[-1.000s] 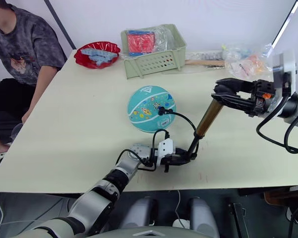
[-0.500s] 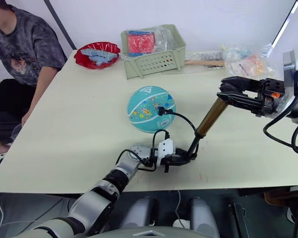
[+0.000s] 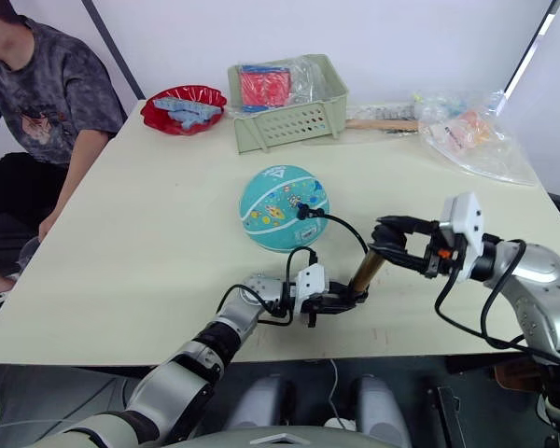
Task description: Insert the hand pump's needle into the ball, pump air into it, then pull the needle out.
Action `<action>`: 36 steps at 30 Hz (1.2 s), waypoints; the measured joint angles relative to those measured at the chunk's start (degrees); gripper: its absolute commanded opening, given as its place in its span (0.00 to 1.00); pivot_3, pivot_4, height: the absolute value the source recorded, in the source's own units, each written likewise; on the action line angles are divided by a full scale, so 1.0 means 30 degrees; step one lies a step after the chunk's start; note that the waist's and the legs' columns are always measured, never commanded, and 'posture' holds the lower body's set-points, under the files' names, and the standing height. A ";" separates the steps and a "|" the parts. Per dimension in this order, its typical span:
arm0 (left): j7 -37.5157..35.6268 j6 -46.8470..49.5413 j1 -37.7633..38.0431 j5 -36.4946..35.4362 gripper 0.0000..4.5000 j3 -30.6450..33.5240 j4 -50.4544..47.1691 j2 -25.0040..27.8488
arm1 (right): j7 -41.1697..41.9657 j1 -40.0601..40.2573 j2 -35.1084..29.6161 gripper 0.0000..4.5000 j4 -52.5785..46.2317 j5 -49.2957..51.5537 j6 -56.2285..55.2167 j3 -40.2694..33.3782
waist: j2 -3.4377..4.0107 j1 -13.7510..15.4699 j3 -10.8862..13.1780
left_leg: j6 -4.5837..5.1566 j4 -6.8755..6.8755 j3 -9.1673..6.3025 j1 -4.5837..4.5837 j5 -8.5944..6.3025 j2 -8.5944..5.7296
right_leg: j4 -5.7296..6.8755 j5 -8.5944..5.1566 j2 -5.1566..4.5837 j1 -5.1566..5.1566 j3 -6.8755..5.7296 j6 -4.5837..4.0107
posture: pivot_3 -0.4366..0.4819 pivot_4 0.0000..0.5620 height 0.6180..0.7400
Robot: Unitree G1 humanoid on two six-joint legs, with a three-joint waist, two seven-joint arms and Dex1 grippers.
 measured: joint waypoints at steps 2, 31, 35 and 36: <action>0.0014 0.0000 0.0026 0.0001 0.24 0.0003 -0.0021 -0.0009 | -0.0019 0.0268 0.0255 0.39 0.0246 -0.0562 -0.0471 0.0321 | -0.0003 0.0002 -0.0002 | 0.0000 0.0000 -0.0002 0.0001 0.0000 0.0000 | 0.0000 0.0000 0.0000 0.0001 -0.0001 0.0000 | 0.48 0.27 0.98; -0.0356 0.0022 -0.0205 -0.0131 0.24 0.0055 -0.0055 -0.0134 | -0.0348 -0.5852 -0.3309 0.39 0.0476 0.7148 0.7429 -0.4595 | 0.0218 0.0042 0.0145 | 0.0001 0.0003 0.0010 -0.0115 0.0000 -0.0018 | -0.0007 0.0005 -0.0026 -0.0099 0.0010 0.0000 | 0.48 0.27 0.98; -0.0361 0.0020 -0.0216 -0.0129 0.24 0.0054 -0.0039 -0.0120 | -0.0474 -0.6146 -0.3495 0.39 0.0392 0.7448 0.7818 -0.4741 | 0.0219 0.0046 0.0146 | 0.0001 0.0003 0.0006 -0.0114 0.0000 -0.0014 | -0.0006 0.0005 -0.0023 -0.0101 0.0007 0.0000 | 0.48 0.27 0.98; -0.0364 0.0019 -0.0216 -0.0125 0.24 0.0052 -0.0038 -0.0119 | -0.0526 -0.6121 -0.3492 0.39 0.0257 0.7449 0.7849 -0.4744 | 0.0224 0.0043 0.0144 | 0.0001 0.0003 0.0008 -0.0114 0.0000 -0.0014 | -0.0005 0.0005 -0.0024 -0.0101 0.0007 0.0000 | 0.48 0.27 0.98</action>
